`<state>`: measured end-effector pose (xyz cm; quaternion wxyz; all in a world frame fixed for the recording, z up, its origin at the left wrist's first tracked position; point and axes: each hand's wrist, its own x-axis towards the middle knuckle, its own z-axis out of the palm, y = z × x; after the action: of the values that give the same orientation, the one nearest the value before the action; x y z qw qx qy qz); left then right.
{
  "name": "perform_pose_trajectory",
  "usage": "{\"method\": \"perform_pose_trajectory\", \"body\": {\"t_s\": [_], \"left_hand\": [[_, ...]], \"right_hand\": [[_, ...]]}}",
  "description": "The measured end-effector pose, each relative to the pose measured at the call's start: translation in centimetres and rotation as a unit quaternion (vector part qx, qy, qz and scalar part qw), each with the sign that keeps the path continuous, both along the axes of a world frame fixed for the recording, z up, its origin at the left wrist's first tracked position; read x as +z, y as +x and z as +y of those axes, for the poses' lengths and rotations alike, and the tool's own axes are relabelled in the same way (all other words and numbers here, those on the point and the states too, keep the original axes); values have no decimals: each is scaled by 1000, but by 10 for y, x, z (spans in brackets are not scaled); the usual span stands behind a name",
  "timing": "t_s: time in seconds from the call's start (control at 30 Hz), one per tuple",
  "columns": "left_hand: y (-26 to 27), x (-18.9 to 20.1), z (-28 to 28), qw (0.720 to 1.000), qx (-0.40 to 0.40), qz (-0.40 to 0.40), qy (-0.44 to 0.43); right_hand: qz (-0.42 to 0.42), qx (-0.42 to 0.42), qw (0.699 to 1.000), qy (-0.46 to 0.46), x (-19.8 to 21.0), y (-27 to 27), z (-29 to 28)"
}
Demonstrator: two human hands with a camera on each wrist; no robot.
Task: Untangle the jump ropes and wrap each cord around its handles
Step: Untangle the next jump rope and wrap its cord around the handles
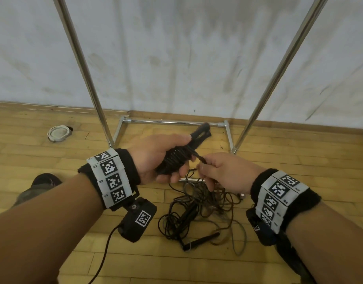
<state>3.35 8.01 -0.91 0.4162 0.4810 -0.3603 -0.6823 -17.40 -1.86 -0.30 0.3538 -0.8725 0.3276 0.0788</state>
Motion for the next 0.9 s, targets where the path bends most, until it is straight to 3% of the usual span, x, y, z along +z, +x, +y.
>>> {"method": "perform_pose_trajectory", "body": {"t_s": [0.07,0.17,0.27,0.33,0.47,0.57,0.63,0.77,0.9], "left_hand": [[-6,1,3,990,-115,-79,15],[-28,-9,7,918,-285,-270,60],[-45,-26,7,845,-302,-430,98],[-43,-33,3,843,-243,-466,114],[-13,-30,-11,905,-32,-403,130],[7,-19,-16,957,127,-248,87],[12,-13,-15,974,163,-139,72],[12,-5,-10,987,158,15,28],[12,0,-11,980,181,80,-3]], "right_hand": [[30,33,998,-32,-1,-2,-2],[101,94,985,-100,-3,3,1],[117,127,971,-166,-2,13,7],[104,149,957,-227,1,19,11],[46,123,962,-237,10,20,20],[-29,55,984,-164,9,20,19],[-55,18,991,-123,5,19,12],[-36,-5,996,-83,-12,12,-5],[8,-31,997,-69,-32,-4,-19]]}}
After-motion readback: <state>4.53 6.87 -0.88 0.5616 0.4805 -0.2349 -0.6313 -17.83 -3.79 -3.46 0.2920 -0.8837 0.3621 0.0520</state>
